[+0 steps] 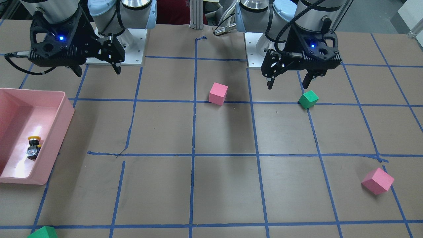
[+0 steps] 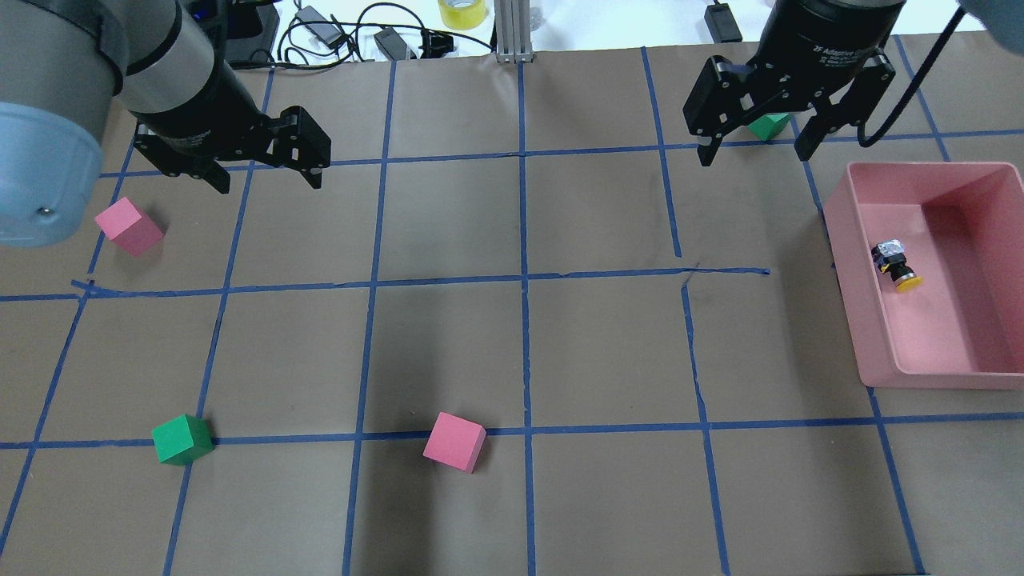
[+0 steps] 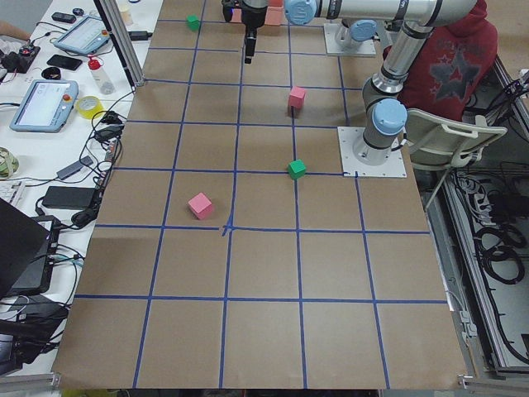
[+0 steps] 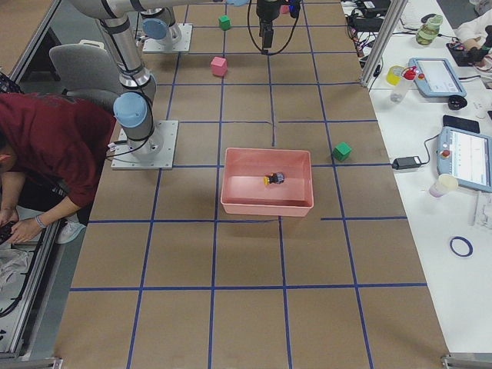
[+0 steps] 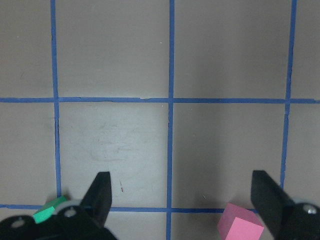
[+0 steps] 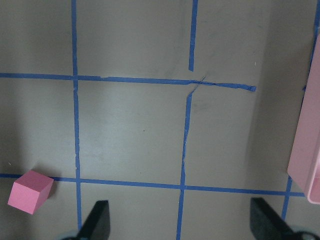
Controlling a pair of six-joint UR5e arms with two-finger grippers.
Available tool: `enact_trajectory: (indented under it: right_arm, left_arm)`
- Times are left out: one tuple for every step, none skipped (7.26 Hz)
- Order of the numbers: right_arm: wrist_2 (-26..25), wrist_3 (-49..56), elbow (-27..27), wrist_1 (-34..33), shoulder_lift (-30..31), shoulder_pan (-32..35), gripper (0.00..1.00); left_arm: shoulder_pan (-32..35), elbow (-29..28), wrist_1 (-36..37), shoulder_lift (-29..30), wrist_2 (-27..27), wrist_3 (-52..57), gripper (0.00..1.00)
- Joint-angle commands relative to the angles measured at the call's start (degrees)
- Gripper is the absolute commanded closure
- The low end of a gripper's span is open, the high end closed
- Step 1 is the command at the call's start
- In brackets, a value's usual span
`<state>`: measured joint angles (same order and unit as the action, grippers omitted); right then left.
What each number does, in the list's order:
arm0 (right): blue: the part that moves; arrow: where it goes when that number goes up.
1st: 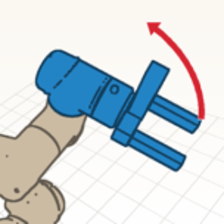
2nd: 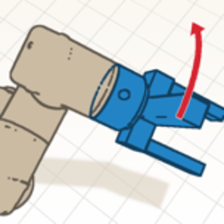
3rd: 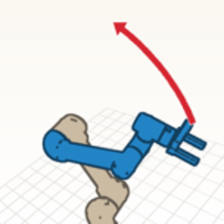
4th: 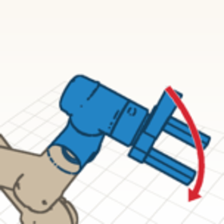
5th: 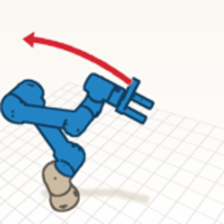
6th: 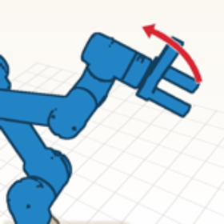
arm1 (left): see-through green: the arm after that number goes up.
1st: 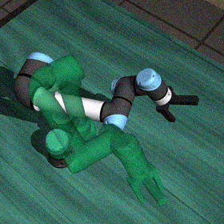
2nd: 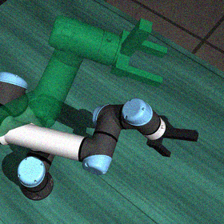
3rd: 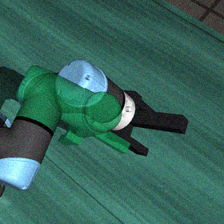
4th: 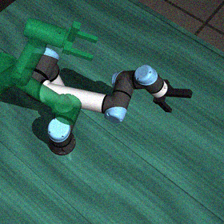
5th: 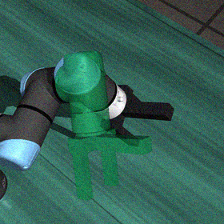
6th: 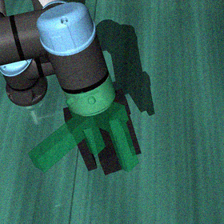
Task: Align button upright
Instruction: 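Move the right gripper over the pink tray toward the black button switch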
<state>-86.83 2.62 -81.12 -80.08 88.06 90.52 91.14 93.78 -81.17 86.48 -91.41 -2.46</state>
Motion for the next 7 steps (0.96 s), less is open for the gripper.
enact_trajectory:
  right_arm:
    - [-0.18, -0.07, -0.01, 0.1, -0.08, -0.08, 0.0]
    - [-0.18, -0.15, -0.01, 0.01, -0.08, -0.08, 0.0]
    - [-0.18, -0.15, -0.01, -0.07, -0.17, -0.17, 0.0]
    - [-0.79, -0.07, -0.01, 0.01, -0.17, -0.43, 0.0]
    - [-1.58, 0.02, -0.09, 0.01, -0.26, -0.6, 0.0]
    - [-1.67, 0.02, -0.09, -0.16, -0.26, -0.78, 0.0]
    - [-5.33, 0.11, -0.09, -0.51, -0.43, -1.48, 0.0]
  left_arm:
    - [0.0, 0.0, 0.05, 0.0, 0.0, 0.0, 0.0]
    - [0.0, 0.0, -0.04, 0.0, 0.0, 0.0, 0.0]
    - [0.0, 0.0, -0.04, -0.09, 0.0, 0.0, 0.0]
    - [0.0, 0.0, -0.04, 0.0, 0.0, 0.0, 0.0]
    - [0.0, 0.0, -0.04, 0.0, 0.0, 0.0, 0.0]
    - [0.0, 0.0, -0.04, 0.0, 0.0, 0.0, 0.0]
    - [0.0, 0.0, -0.04, 0.0, 0.0, 0.0, 0.0]
